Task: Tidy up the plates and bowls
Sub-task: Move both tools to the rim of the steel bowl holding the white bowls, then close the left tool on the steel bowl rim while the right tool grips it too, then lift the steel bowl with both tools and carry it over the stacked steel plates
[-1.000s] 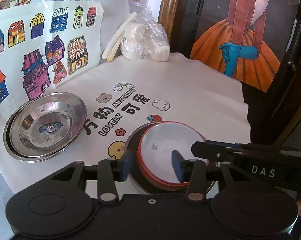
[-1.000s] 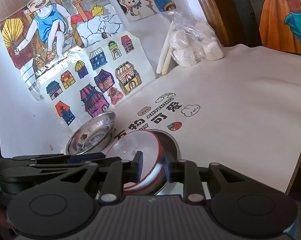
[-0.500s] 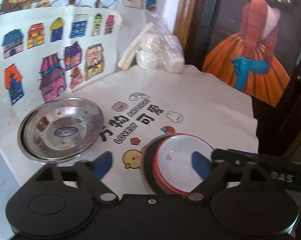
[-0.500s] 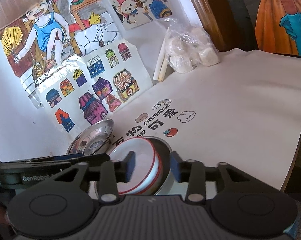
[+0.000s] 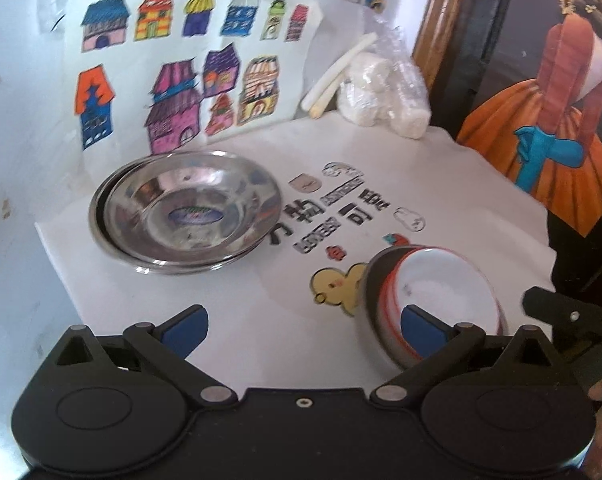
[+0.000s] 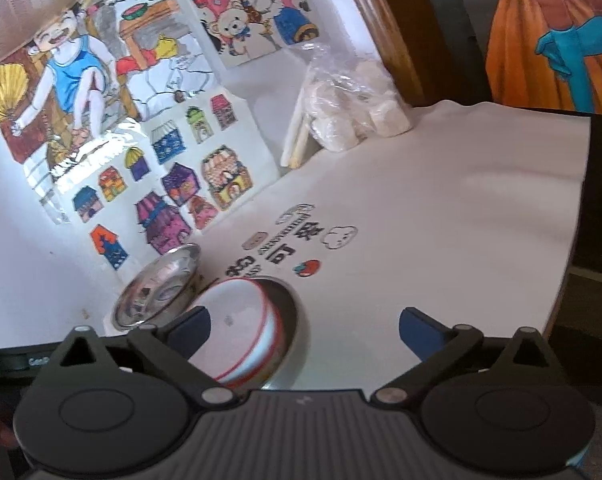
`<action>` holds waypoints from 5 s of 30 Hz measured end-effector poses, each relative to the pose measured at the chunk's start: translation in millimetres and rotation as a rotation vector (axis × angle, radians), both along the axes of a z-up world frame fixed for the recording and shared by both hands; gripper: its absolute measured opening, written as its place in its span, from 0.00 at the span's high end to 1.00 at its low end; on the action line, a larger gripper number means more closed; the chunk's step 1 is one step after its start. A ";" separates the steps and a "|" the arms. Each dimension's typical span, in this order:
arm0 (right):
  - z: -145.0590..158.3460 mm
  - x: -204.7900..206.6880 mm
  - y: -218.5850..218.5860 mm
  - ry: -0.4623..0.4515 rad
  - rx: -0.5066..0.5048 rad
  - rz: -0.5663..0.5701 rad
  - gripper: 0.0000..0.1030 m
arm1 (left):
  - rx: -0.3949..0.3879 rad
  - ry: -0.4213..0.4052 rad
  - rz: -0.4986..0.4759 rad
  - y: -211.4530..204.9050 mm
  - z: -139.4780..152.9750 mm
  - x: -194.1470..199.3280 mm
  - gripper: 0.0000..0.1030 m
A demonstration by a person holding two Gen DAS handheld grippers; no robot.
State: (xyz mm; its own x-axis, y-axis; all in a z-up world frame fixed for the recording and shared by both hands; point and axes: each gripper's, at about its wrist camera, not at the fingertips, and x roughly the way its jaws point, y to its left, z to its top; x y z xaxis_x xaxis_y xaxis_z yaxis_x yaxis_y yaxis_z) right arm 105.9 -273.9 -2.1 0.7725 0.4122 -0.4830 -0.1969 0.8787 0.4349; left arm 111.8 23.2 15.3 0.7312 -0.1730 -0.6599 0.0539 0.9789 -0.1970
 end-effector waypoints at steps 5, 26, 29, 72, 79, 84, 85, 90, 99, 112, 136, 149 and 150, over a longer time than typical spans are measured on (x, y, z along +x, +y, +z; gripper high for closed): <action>-0.1 3.2 -2.6 0.021 -0.086 -0.030 0.00 | 0.011 0.030 0.003 3.8 -4.0 2.8 0.01; 6.6 23.5 20.3 0.090 -0.381 0.013 0.00 | 0.044 0.125 -0.042 -6.7 -10.7 21.3 0.01; 9.9 26.1 26.7 0.084 -0.427 0.032 0.00 | 0.065 0.122 -0.054 -9.0 -10.1 22.4 0.01; 0.1 23.0 58.8 0.106 -0.377 0.030 0.65 | -0.039 0.115 -0.019 -29.1 -17.1 25.0 0.62; -4.2 20.8 57.4 0.125 -0.271 -0.030 0.76 | -0.089 0.118 0.015 -32.8 -17.6 23.9 0.77; -6.9 18.8 56.2 0.125 -0.218 -0.049 0.81 | -0.087 0.112 0.037 -38.1 -18.2 22.5 0.83; -7.3 18.3 55.9 0.126 -0.211 -0.054 0.81 | -0.083 0.110 0.035 -39.1 -18.1 22.4 0.84; -9.2 17.2 52.4 0.130 -0.169 -0.067 0.82 | -0.072 0.098 0.035 -43.6 -17.5 20.0 0.90; -10.1 12.7 51.8 0.121 -0.142 -0.082 0.86 | -0.064 0.085 0.036 -45.1 -18.4 19.9 0.91; -8.9 10.6 52.6 0.119 -0.139 -0.088 0.86 | -0.056 0.077 0.034 -46.4 -18.3 17.8 0.91; -9.8 7.0 53.6 0.135 -0.140 -0.104 0.86 | -0.060 0.089 0.034 -45.5 -18.6 15.9 0.92; -10.0 4.3 54.4 0.142 -0.138 -0.093 0.86 | -0.050 0.083 0.040 -43.9 -16.1 13.8 0.92; -9.9 4.0 54.4 0.142 -0.138 -0.092 0.86 | -0.050 0.081 0.041 -43.7 -15.8 13.8 0.92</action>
State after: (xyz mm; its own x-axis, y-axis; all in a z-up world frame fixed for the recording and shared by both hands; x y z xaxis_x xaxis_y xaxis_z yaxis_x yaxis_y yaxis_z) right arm 109.9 -219.5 -12.0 0.7242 0.2657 -0.6363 -0.0585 0.9432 0.3272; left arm 125.6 -20.6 -0.5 0.6827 -0.1787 -0.7085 -0.0037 0.9688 -0.2480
